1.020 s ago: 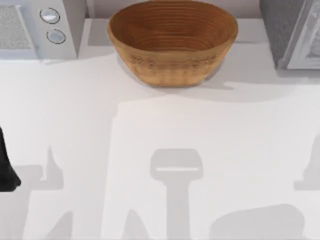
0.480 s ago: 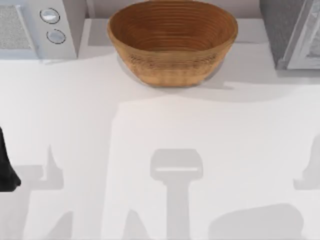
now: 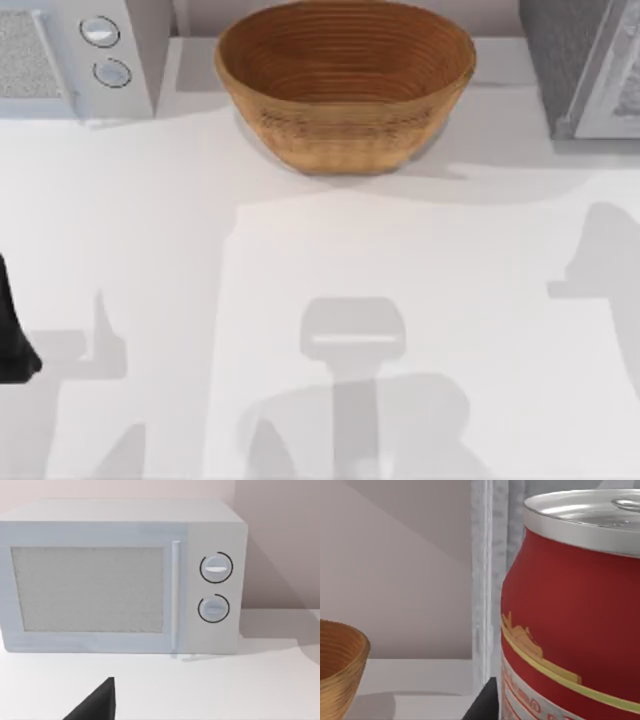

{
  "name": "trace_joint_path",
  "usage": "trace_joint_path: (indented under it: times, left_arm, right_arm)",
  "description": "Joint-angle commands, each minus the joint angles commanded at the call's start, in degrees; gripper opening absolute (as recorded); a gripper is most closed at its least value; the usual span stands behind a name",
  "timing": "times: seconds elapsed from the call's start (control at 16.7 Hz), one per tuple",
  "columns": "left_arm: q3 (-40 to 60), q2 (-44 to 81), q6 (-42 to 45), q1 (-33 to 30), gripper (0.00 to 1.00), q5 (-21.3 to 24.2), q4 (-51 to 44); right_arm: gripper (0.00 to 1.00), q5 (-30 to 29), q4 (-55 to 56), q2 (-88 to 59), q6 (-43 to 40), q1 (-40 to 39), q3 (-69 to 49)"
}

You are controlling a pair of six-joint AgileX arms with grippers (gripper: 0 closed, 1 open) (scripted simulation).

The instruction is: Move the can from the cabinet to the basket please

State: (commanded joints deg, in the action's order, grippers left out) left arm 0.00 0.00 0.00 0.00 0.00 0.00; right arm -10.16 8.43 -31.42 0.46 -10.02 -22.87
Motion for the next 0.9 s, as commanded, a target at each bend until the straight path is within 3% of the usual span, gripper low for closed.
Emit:
trace_joint_path:
  times: [0.9]
  left_arm:
    - [0.0,0.0,0.0,0.0,1.0,0.0,0.0]
  right_arm:
    - [0.0,-24.67,20.1,-76.18,1.0,-23.92,-55.8]
